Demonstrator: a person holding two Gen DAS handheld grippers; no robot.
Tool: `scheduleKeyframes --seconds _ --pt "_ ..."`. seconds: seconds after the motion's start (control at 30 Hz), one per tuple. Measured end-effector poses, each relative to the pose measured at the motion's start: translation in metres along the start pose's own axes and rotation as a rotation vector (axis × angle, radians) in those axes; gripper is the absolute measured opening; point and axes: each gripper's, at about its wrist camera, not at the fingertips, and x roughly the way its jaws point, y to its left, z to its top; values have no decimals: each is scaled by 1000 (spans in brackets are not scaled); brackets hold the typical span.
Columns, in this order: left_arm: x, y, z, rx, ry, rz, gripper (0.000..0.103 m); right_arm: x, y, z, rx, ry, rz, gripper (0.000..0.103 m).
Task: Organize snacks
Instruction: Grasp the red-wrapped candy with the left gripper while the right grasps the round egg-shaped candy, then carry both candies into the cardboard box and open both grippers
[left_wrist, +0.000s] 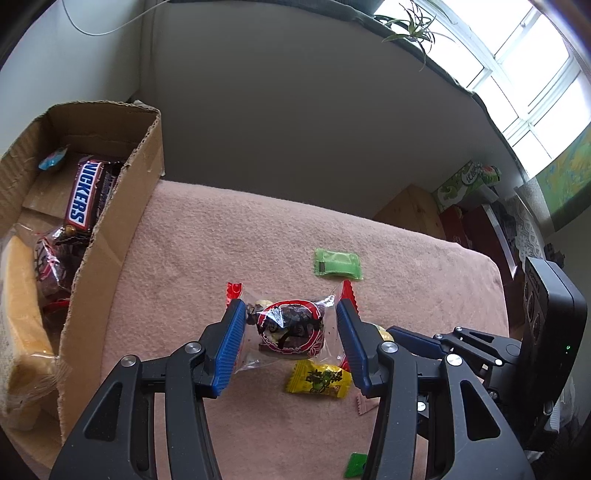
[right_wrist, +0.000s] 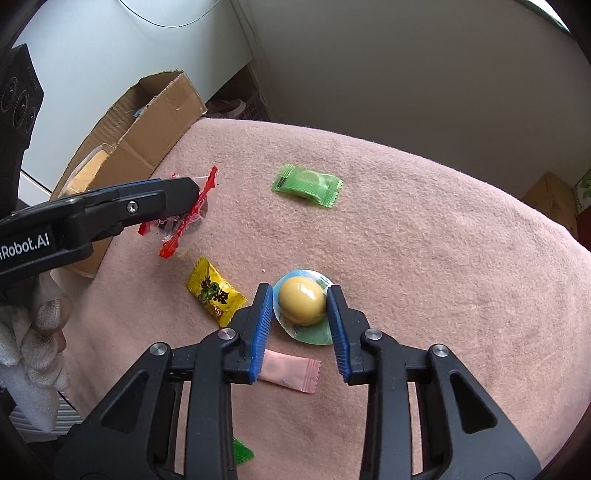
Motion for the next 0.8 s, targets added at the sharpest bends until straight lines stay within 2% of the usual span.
scheduleKeyframes --seconds 0.03,0.4,0.8 --pt "-1 0 0 -1 -2 -2 50 -1 0 -2 -4 0 -1 26" --pt "-29 7 0 -7 -48 -7 50 -36 4 5 9 -49 -12 27" --pt "-76 53 6 -81 -133 44 50 -59 61 58 -91 -133 31 26"
